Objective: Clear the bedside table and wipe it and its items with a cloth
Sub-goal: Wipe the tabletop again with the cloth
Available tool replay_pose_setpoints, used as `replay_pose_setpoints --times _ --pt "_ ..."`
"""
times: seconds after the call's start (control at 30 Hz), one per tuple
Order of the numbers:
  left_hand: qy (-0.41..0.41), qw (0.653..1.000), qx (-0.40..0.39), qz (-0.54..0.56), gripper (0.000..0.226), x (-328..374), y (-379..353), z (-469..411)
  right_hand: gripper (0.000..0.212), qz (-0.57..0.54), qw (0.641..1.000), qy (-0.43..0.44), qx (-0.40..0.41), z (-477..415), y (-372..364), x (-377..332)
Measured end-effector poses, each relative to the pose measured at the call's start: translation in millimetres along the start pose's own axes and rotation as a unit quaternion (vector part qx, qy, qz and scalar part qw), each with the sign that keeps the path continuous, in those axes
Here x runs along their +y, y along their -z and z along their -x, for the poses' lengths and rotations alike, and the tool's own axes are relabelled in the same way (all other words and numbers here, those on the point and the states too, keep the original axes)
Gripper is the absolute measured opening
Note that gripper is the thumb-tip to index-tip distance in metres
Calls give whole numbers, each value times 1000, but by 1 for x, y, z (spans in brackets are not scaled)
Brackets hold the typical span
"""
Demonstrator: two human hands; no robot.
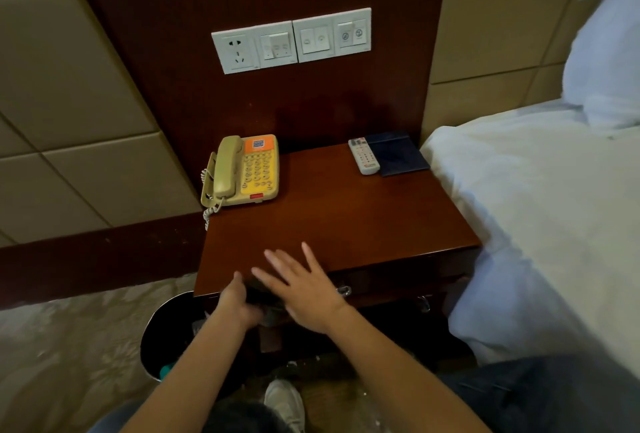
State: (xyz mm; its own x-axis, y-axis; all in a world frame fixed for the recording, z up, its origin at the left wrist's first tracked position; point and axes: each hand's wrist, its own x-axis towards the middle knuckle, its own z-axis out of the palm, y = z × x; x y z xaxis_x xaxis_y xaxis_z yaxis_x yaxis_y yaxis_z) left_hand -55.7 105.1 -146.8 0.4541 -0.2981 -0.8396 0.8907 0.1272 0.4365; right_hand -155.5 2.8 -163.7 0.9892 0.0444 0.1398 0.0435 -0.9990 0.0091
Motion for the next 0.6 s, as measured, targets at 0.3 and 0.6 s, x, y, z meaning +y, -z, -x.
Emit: replay_pose_setpoints --times 0.3,0.6 --pt "-23 1000 0 -17 101 -64 -39 -9 66 -40 940 -306 146 89 40 142" --pt "-2 997 -72 -31 110 -111 -80 -1 58 -25 914 -388 113 128 27 178"
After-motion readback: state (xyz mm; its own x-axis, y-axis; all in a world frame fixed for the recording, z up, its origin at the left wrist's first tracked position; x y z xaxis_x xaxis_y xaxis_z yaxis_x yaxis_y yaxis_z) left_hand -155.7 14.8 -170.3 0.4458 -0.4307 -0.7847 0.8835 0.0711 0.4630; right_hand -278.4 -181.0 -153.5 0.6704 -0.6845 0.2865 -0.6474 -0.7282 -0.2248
